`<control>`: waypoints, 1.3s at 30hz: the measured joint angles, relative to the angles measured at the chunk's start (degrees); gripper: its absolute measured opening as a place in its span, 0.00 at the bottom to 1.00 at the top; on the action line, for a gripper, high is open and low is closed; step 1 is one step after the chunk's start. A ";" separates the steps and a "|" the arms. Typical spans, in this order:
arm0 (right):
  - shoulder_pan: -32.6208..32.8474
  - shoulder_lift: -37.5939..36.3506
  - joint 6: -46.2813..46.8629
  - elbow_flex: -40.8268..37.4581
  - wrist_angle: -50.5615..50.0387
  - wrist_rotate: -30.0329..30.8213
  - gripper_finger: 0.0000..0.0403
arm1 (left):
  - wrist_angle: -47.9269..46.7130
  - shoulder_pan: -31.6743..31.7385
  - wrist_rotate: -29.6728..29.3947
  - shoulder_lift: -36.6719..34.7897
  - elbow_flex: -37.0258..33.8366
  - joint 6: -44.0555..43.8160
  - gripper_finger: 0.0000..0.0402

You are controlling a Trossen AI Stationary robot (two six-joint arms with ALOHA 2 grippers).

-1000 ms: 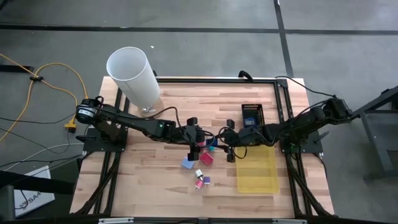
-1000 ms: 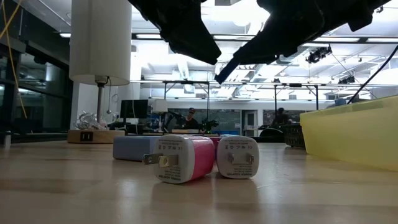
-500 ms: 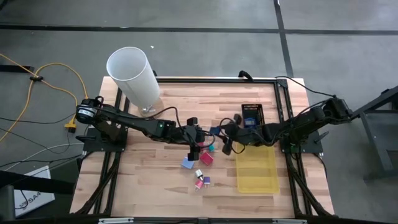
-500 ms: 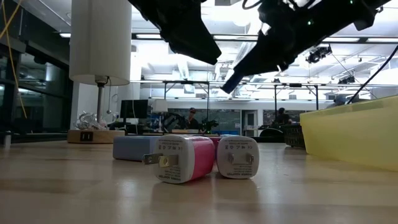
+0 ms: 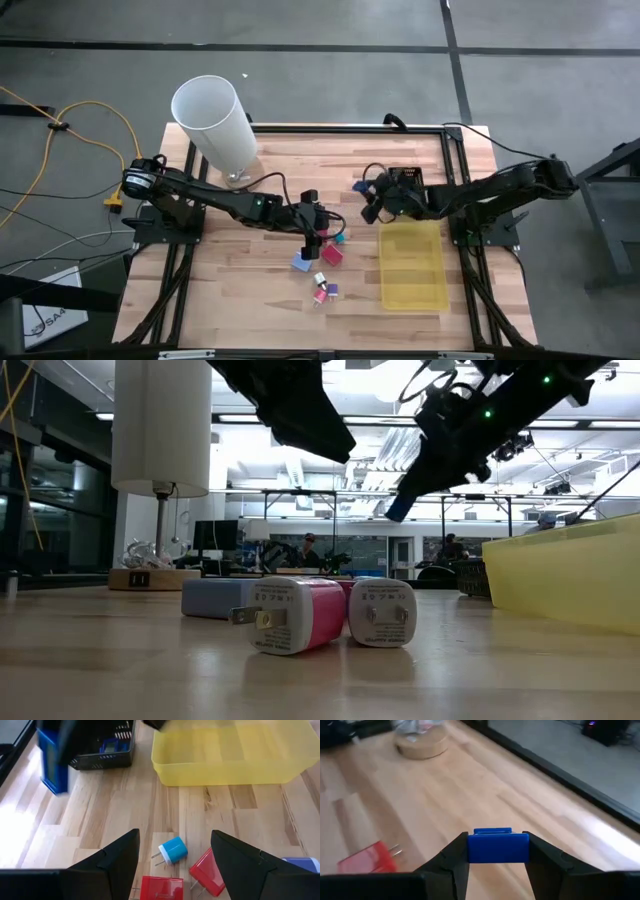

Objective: Pick & Place Office items
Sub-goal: Put the blue digital clock into the black bin

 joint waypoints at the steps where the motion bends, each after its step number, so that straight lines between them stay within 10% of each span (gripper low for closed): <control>1: -0.61 -1.03 0.37 0.00 -1.44 0.18 0.36 | 0.00 0.00 0.00 0.00 0.00 0.00 0.59; 18: -7.30 -17.32 16.42 0.00 -32.17 1.09 0.36 | -0.02 0.00 -0.07 0.00 0.00 0.02 0.59; 39: -5.48 -3.35 37.28 -0.02 -39.79 10.07 0.36 | -0.04 -0.67 -0.17 0.00 0.00 0.21 0.59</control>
